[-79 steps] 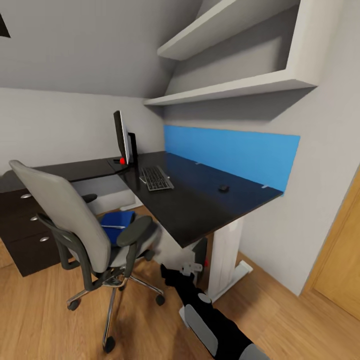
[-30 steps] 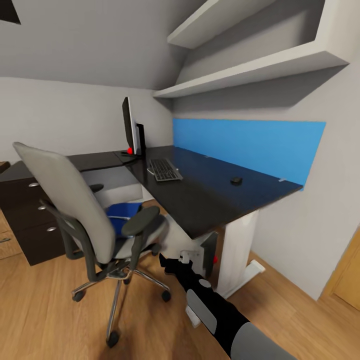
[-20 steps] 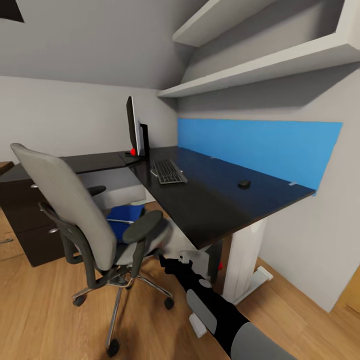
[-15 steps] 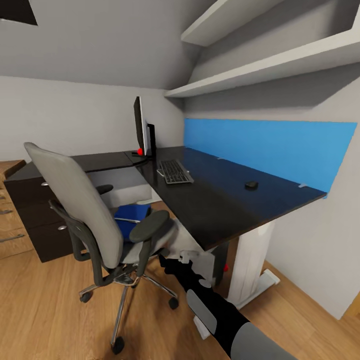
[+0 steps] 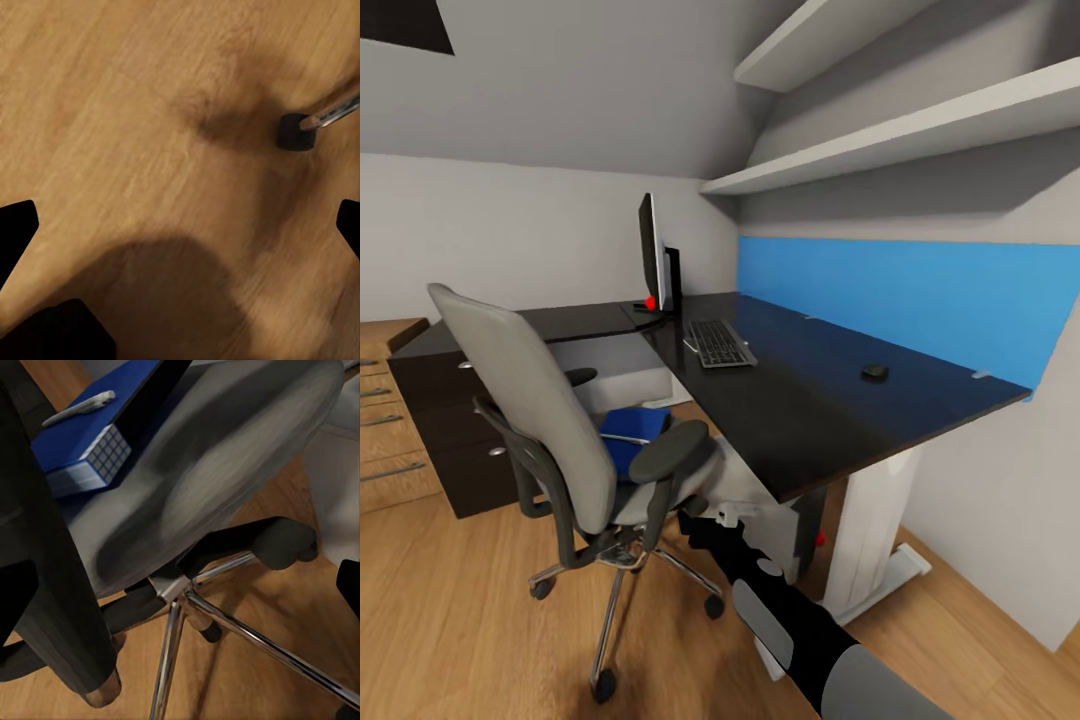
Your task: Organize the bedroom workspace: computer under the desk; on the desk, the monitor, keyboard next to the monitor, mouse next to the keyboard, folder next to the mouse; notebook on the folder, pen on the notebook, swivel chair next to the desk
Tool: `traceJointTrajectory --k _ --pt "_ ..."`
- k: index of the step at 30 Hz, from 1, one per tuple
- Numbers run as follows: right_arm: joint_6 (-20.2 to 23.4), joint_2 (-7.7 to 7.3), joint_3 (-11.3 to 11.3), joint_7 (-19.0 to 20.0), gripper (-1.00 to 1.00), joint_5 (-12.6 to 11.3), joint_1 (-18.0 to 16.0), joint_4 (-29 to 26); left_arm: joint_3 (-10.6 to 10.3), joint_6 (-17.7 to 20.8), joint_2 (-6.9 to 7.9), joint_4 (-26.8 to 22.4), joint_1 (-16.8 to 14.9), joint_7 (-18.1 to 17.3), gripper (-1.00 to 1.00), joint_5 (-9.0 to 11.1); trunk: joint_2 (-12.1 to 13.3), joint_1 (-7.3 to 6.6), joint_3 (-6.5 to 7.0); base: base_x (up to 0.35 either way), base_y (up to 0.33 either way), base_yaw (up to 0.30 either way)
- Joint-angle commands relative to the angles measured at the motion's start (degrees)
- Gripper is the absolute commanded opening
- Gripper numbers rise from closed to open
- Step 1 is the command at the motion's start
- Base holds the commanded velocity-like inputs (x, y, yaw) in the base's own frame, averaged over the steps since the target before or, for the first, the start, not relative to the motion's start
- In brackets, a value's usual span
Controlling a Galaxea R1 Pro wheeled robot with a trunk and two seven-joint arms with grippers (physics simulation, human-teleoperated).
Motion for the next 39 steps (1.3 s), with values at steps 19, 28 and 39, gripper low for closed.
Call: traceJointTrajectory --k 19,28,39 --pt "-0.19 0.00 2.89 1.07 1.00 -0.58 0.00 0.05 0.07 0.23 -0.05 -0.08 0.02 0.54 1.00 0.59 -0.03 -0.01 -0.05 0.000 0.000 0.115" --pt "-0.28 0.00 4.01 1.55 1.00 -0.58 0.00 0.05 0.07 0.23 -0.09 -0.02 0.02 0.73 1.00 0.57 -0.03 -0.01 -0.05 0.000 0.000 0.007" --pt "-0.38 0.00 4.05 1.59 1.00 -0.52 0.00 0.05 0.07 0.22 -0.03 0.33 0.02 0.75 1.00 0.46 -0.03 -0.01 -0.05 0.001 0.000 0.000"
